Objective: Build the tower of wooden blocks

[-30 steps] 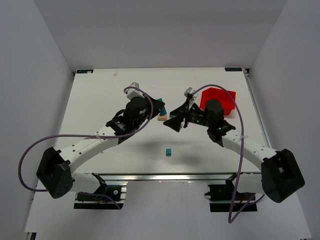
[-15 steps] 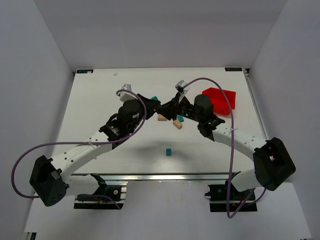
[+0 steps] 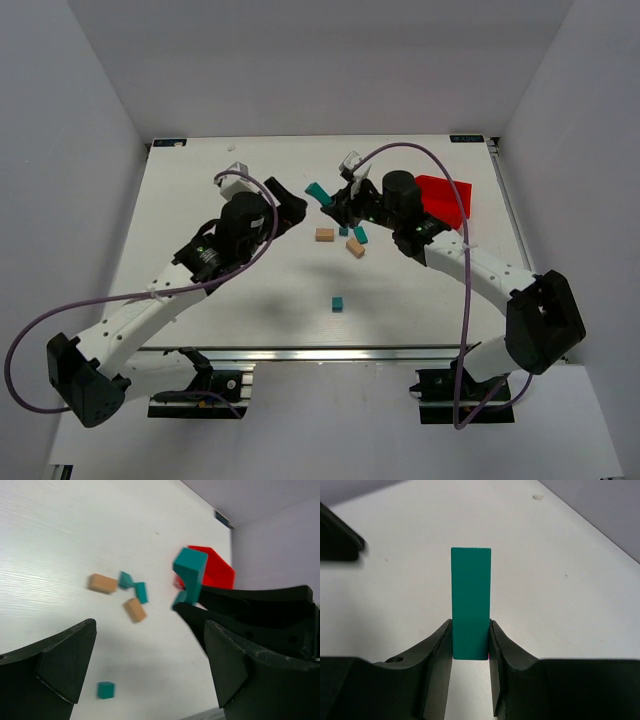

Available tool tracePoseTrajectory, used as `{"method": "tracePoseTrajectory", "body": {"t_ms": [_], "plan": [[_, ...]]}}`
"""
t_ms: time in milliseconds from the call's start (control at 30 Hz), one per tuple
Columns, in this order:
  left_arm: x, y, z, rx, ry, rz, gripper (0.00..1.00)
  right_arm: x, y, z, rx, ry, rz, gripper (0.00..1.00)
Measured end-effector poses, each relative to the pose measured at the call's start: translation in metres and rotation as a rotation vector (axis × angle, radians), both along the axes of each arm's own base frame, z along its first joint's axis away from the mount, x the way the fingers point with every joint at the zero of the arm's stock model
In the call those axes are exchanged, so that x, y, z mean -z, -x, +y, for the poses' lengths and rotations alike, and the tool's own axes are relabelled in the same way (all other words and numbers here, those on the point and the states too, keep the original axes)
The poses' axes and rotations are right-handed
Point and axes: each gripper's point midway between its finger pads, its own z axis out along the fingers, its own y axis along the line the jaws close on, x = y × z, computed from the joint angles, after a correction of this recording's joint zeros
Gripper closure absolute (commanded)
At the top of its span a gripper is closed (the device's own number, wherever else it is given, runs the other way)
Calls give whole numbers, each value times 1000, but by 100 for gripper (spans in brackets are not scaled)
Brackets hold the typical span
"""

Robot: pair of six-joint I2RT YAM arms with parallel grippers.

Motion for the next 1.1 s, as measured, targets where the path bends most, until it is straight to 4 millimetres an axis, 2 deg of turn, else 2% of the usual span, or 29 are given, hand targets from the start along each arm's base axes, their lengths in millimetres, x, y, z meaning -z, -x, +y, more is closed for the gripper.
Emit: {"method": "tracePoseTrajectory", "body": {"t_ms": [167, 200, 300, 367, 500, 567, 633, 733, 867, 1100], "plan": [[2, -1, 66, -155, -145, 23, 2, 39, -12, -8, -52, 221, -72, 100], [5, -4, 81, -188, -181, 35, 2, 49, -12, -7, -76, 266, -63, 100], [21, -13, 108, -235, -262, 84, 2, 76, -13, -1, -139, 348, -36, 100], [41, -25, 116, -229, -309, 145, 2, 96, -7, -1, -175, 388, -9, 100], [93, -52, 134, -215, -371, 290, 2, 128, 11, 3, -257, 459, 23, 100], [113, -58, 147, -219, -379, 336, 2, 144, 20, 7, -305, 499, 40, 99], [125, -59, 159, -219, -368, 356, 2, 161, 29, 12, -354, 538, 54, 96], [124, -66, 172, -221, -348, 342, 2, 185, 42, 16, -412, 597, 70, 95], [114, -77, 172, -185, -334, 281, 2, 208, 54, 21, -470, 659, 76, 94], [114, -79, 169, -137, -341, 249, 2, 221, 57, 36, -520, 727, 30, 84]]}}
